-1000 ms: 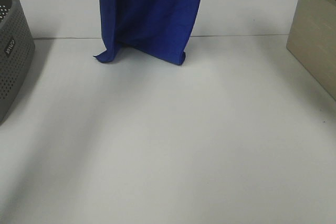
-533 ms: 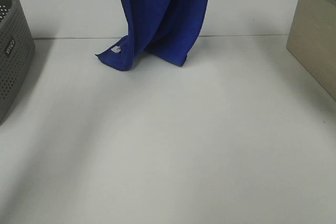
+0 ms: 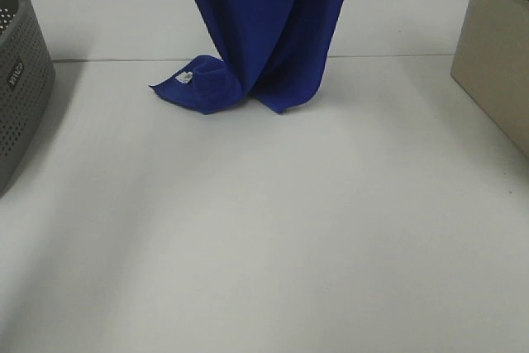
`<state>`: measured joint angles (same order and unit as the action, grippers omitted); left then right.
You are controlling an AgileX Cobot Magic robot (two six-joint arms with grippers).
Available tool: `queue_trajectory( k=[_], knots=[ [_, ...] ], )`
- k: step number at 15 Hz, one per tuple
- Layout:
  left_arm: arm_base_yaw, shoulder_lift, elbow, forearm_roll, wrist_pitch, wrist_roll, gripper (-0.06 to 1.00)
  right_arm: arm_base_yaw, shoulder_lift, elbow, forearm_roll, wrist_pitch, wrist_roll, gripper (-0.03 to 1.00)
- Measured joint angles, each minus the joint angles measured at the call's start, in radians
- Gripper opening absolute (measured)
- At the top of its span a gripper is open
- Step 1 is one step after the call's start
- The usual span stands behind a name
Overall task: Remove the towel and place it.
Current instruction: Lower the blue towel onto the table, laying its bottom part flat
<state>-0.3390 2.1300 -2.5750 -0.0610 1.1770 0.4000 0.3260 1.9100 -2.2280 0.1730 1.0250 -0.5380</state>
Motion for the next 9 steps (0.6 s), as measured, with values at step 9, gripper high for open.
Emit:
queue_trajectory(
  k=[9],
  knots=[
    [0.000,-0.233,0.214,-0.066,0.038,0.001,0.00,0.000,-0.070,-0.001,0.046,0.198,0.053,0.02]
  ],
)
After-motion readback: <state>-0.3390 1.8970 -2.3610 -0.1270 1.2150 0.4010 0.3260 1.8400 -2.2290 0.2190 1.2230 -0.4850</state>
